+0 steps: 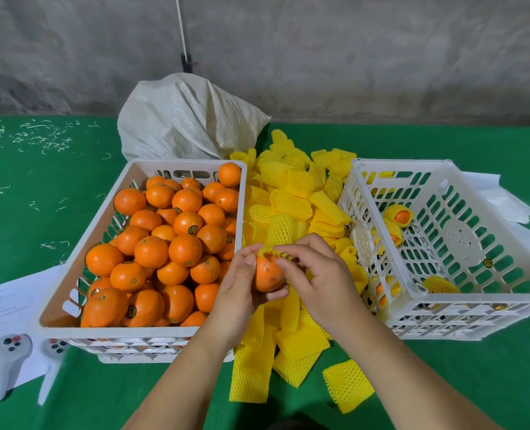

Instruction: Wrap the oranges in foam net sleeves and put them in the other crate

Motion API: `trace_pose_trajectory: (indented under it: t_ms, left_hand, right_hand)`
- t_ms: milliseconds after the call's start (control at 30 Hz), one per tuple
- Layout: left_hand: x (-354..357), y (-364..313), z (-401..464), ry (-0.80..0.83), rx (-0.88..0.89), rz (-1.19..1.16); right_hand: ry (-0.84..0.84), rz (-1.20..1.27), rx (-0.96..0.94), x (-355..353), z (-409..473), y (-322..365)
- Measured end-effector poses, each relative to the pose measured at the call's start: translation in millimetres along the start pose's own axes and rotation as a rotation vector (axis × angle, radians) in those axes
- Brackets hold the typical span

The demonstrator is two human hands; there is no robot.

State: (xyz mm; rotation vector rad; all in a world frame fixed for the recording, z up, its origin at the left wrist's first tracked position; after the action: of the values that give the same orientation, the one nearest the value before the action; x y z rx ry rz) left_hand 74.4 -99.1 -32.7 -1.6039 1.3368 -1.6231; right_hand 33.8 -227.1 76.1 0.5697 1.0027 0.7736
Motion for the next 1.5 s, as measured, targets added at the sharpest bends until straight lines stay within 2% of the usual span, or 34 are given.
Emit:
trace_pose_trajectory:
  t_ms: [133,267,333,467,567,633,700,800,967,1100,1233,1400,1467,1500]
  left_hand:
    - [1.0,0.5,-0.6,0.020,0.000,0.040]
    - [6.0,-0.6,-2.7,0.100,-0.072,-0.104]
    - [9.1,0.3,-3.6,0.168,-0.075,-0.065]
    - [12.2,0.0,-2.7,0.160,0.051,0.149]
    - [5.6,-7.6,-1.8,0.113,0.176,0.154]
    - [1.2,-14.8,-2.8,0.074,0.211,0.072]
    - [-6.7,-14.2,-1.1,-0.003,0.182,-0.015]
    - [-10.2,-12.4,-0.4,-0.031,0.172,0.027]
    - [4.3,-14.4,-6.1,0.091,0.216,0.226]
    - [4.6,-14.5,-7.9,0.063,0.211,0.255]
    - [2.4,-16.6,-7.8,0.039,0.232,0.261]
    - [-3.8,-33.5,-10.5,-0.073,0.384,0.256]
    - [-5.8,-34.9,-10.9,-0.081,0.396,0.260]
    - [-5.8,-33.5,-11.3,-0.074,0.382,0.262]
  right_hand:
    - [-0.044,-0.267,-0.176,12.6,-7.1,22.3]
    - [-0.034,-0.214,-0.177,16.0,-7.0,23.5]
    - [-0.052,-0.167,-0.165,7.2,-2.1,20.4]
    - [-0.010,-0.220,-0.263,3.2,1.4,36.2]
    - [0.101,-0.246,-0.366,20.2,-7.7,50.1]
    - [0.080,-0.232,-0.332,18.4,-11.0,44.0]
    - [0.011,-0.178,-0.187,6.3,-11.2,24.4]
    - [0.045,-0.066,-0.039,7.2,-12.1,0.5]
    - [-0.116,-0.052,-0.146,-10.2,-7.3,1.7]
    - [-0.167,-0.079,-0.229,-19.1,-8.1,5.6]
    - [-0.185,-0.170,-0.284,-22.3,-9.6,9.5]
    - [-0.163,-0.228,-0.394,-8.7,-30.6,22.7]
    - [-0.099,-0.189,-0.341,0.9,-35.4,20.4]
    - [-0.079,-0.130,-0.256,1.1,-34.5,15.5]
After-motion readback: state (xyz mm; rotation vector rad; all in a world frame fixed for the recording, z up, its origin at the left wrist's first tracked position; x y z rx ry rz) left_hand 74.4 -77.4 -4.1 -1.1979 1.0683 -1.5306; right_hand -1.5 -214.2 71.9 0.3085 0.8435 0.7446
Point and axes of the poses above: each hand's wrist, its own z-axis towards the middle knuckle, its own x-axis out of the palm, y = z × x, the point moved 10 cm from there along z, towards the middle knuckle, and after that the axes turned 3 degrees about -y, right-handed, at the moved point
